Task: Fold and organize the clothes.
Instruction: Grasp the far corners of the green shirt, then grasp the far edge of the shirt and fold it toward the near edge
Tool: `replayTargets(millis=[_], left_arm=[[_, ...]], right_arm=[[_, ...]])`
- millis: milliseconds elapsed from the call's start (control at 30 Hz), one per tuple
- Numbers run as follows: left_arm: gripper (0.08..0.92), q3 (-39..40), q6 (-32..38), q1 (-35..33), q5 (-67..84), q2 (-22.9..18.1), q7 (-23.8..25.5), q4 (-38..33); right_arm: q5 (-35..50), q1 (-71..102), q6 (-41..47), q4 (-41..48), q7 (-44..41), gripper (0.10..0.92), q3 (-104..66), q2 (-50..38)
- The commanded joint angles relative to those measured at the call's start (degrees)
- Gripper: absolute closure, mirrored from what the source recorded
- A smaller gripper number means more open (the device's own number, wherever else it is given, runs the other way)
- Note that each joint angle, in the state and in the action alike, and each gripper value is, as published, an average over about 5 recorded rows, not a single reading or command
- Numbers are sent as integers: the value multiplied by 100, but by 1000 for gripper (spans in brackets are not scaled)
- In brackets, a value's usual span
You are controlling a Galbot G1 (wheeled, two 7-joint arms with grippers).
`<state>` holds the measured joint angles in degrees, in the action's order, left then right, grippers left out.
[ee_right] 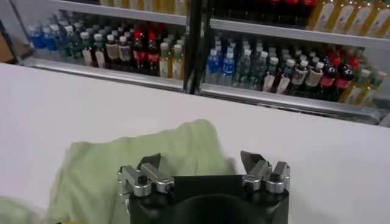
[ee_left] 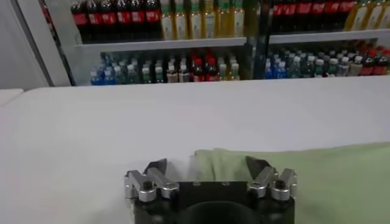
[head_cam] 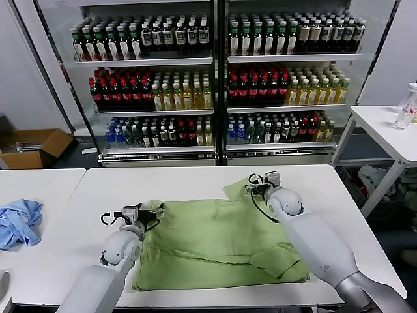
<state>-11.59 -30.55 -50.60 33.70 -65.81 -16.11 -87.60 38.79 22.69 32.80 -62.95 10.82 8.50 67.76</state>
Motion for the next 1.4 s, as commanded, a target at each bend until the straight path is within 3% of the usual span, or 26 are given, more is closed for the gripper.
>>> replayTargets(millis=[33,367,567,733,1100,1400], left_arm=[[311,81,-247,-3,597,75,66,57],[588,-102,-86,-178,833,117,194,-82],[761,-305,378,-347,1096,154,332,-384],[885,-488,609,-487,1494,206,474,-769],[913,-924,757,-1008,2055,463,521,-1772],[913,-1130,605,-2200,1535,501,473,-2662]], right_arm=[[-77,-198,46,487,-80,301,149,169],[-64,-50,-46,101,-385,587,87,85],[-524,95,-599,-507,-660,777,179,-175],[-342,221,-1051,-931,-457,900,-13,-303],[159,1126,-1013,-2628,-142,919,-900,-1011],[214,3106,-769,-4332,-4,919,-2158,-1647]])
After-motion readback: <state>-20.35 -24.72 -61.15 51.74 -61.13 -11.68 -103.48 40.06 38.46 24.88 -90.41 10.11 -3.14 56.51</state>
